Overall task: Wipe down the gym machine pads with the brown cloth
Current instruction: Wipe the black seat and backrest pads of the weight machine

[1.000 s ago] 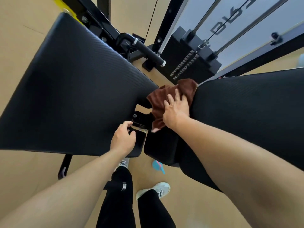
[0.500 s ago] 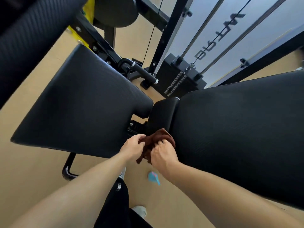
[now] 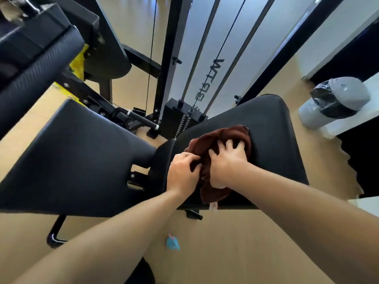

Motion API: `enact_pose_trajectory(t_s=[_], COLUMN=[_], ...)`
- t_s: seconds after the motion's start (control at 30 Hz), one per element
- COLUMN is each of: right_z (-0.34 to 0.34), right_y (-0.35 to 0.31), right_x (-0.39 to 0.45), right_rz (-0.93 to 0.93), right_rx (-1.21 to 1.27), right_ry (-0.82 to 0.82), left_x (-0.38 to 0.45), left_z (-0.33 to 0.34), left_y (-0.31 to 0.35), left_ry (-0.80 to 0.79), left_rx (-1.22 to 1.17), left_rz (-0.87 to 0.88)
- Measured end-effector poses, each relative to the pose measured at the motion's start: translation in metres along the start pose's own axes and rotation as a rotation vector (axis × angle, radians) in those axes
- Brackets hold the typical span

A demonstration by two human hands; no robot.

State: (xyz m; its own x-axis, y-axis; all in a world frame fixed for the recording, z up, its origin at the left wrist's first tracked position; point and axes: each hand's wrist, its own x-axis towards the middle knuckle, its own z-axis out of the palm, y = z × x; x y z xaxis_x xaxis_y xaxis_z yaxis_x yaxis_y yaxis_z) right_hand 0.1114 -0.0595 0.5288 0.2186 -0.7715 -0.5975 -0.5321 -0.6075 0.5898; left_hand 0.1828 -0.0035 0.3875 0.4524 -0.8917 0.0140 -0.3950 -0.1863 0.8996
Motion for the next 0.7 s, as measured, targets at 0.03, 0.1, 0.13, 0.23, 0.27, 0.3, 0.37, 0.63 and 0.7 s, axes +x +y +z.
enact_pose_trajectory(t_s=[0.03, 0.1, 0.13, 0.23, 0.27, 0.3, 0.37, 0.63, 0.7], right_z=[0.003, 0.005, 0.006, 0.001, -0.001, -0.002, -0.006, -0.044, -0.060], right_y=[-0.001, -0.007, -0.009, -0.020, -0.026, -0.035, -0.052, -0.022, 0.003], right_x=[0.008, 0.032, 0.043, 0.084, 0.097, 0.109, 0.137, 0.201, 0.206], right_rz=[-0.003, -0.023, -0.045, -0.154, -0.193, -0.226, -0.251, -0.076, -0.030], right_rx=[0.022, 0.080, 0.107, 0.125, 0.111, 0.102, 0.126, 0.172, 0.193], right_ry=[0.022, 0.088, 0.130, 0.222, 0.226, 0.214, 0.158, 0.081, -0.027], left_x=[0.001, 0.013, 0.018, 0.051, 0.062, 0.072, 0.093, 0.181, 0.201], left_z=[0.007, 0.019, 0.023, 0.025, 0.022, 0.019, 0.014, 0.028, 0.040], left_y=[-0.003, -0.011, -0.017, -0.050, -0.065, -0.080, -0.108, -0.089, -0.068], left_ry=[-0.044, -0.150, -0.207, -0.333, -0.362, -0.391, -0.438, -0.573, -0.630], left_rx=[0.018, -0.019, -0.034, -0.004, 0.031, 0.073, 0.100, -0.001, -0.004], left_rz=[0.006, -0.086, -0.139, -0.252, -0.280, -0.306, -0.361, -0.331, -0.253])
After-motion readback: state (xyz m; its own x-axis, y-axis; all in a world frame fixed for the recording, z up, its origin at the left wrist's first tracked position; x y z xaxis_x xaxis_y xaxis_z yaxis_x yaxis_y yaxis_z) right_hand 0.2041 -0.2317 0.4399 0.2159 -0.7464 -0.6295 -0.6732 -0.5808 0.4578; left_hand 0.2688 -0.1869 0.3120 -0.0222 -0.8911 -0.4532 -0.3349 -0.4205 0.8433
